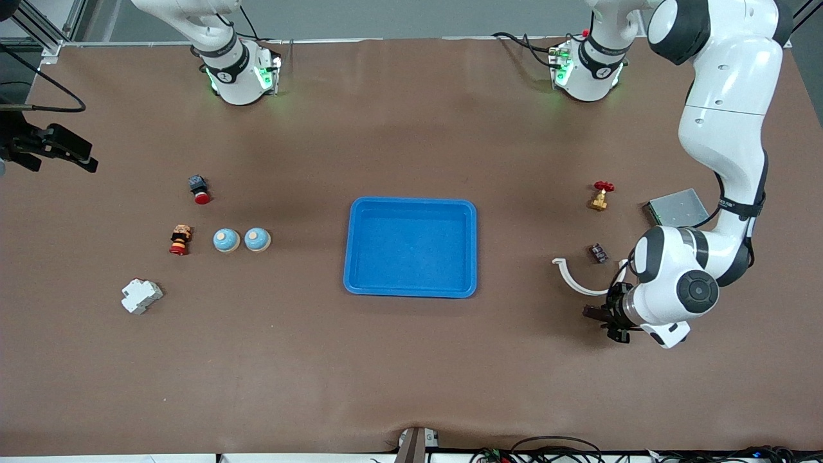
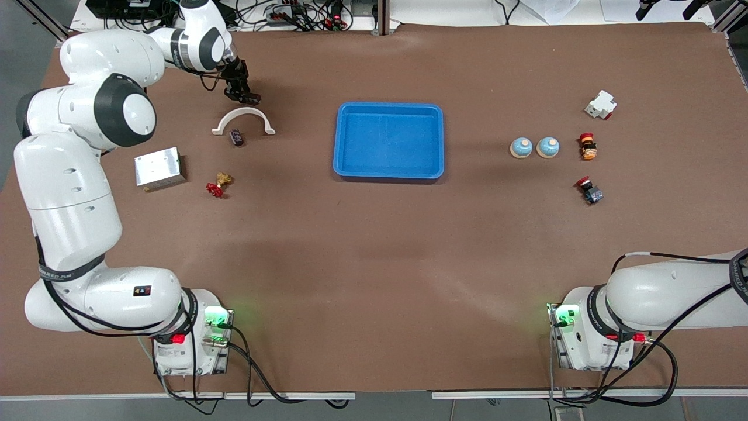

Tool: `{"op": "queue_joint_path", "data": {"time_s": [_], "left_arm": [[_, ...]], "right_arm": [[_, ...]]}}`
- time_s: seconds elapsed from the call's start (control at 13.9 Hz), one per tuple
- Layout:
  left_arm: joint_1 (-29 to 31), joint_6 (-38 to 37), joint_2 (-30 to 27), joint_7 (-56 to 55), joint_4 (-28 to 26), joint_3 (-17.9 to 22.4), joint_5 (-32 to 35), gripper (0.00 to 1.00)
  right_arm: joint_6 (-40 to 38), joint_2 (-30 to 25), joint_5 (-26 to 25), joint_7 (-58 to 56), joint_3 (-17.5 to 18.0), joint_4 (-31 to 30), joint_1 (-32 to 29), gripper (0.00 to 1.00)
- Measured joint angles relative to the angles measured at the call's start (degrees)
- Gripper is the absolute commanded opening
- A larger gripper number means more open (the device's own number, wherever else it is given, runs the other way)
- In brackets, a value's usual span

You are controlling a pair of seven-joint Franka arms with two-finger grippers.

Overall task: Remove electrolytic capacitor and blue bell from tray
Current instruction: 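Release the capacitor with the left gripper and retract the left arm to rest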

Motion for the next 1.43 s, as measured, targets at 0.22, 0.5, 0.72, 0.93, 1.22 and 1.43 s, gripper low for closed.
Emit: {"op": "queue_joint_path", "data": {"time_s": [0.22, 0.5, 0.72, 0.93, 1.22, 1.43], "left_arm": [[-0.01, 0.00, 0.00, 0.00, 0.28, 0.00, 0.70, 1.00], [-0.39, -0.33, -0.09, 0.02, 0.91, 0.00, 1.07, 1.00], [-0.61, -1.79, -0.85, 0.02, 1.50, 0.04, 2.98, 1.00], [0.44, -5.62, -3.44, 1.51, 2.20, 0.30, 3.55, 1.00], [1.38, -13.64, -9.73, 13.82, 2.41, 1.16, 3.57, 1.00], [2.94, -17.02, -14.07, 22.62, 1.71, 1.32, 3.57, 1.00]], "right_arm": [[-0.01, 0.00, 0.00, 0.00, -0.32, 0.00, 0.45, 1.00], [0.00, 0.00, 0.00, 0.00, -0.43, 0.00, 0.47, 1.00], [0.06, 0.00, 0.00, 0.00, -0.46, 0.00, 0.47, 1.00], [0.06, 0.00, 0.03, 0.00, -0.45, -0.05, 0.31, 1.00], [0.06, 0.00, 0.04, 0.00, -0.01, -0.13, -0.17, 1.00], [0.06, 0.00, 0.04, 0.00, 0.22, -0.16, -0.32, 1.00]]}}
